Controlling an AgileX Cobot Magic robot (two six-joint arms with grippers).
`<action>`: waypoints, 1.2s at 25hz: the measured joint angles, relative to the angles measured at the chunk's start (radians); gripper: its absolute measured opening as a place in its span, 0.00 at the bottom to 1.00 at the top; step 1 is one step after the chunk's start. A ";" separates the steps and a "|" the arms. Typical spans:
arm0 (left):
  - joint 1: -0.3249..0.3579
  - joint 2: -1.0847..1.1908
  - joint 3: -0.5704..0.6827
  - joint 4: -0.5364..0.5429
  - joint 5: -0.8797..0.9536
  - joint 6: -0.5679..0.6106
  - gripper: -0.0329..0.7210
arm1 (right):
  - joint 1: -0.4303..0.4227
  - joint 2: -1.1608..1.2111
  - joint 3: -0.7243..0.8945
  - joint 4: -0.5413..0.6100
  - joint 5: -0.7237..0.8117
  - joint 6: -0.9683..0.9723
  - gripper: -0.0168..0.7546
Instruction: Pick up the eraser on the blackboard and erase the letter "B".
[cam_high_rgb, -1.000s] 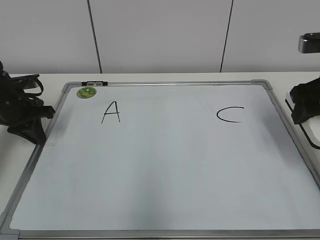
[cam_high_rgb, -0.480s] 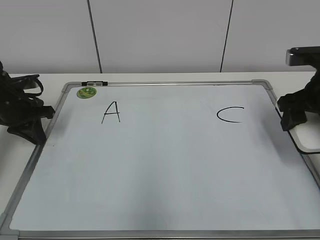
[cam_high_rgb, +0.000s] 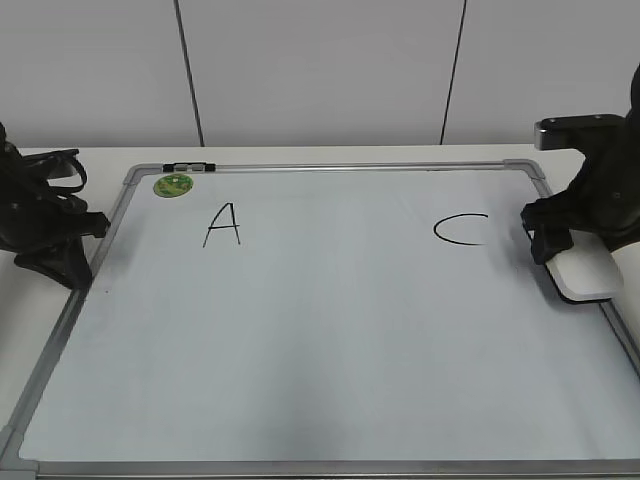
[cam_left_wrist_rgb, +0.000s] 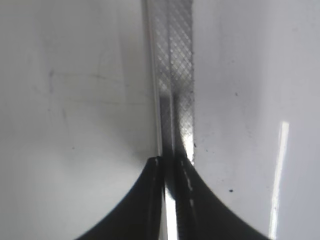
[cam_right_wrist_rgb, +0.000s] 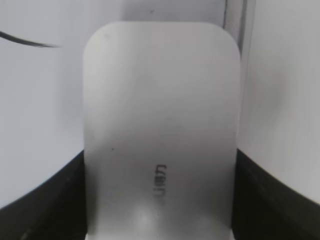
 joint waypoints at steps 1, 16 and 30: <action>0.000 0.000 0.000 0.000 0.000 0.000 0.08 | 0.000 0.014 -0.007 0.000 0.000 0.001 0.74; 0.000 0.000 0.000 0.000 0.000 0.000 0.08 | -0.002 0.106 -0.026 0.000 -0.023 0.011 0.74; 0.000 0.000 0.000 0.000 0.006 0.000 0.09 | -0.002 0.108 -0.031 -0.057 0.005 0.067 0.74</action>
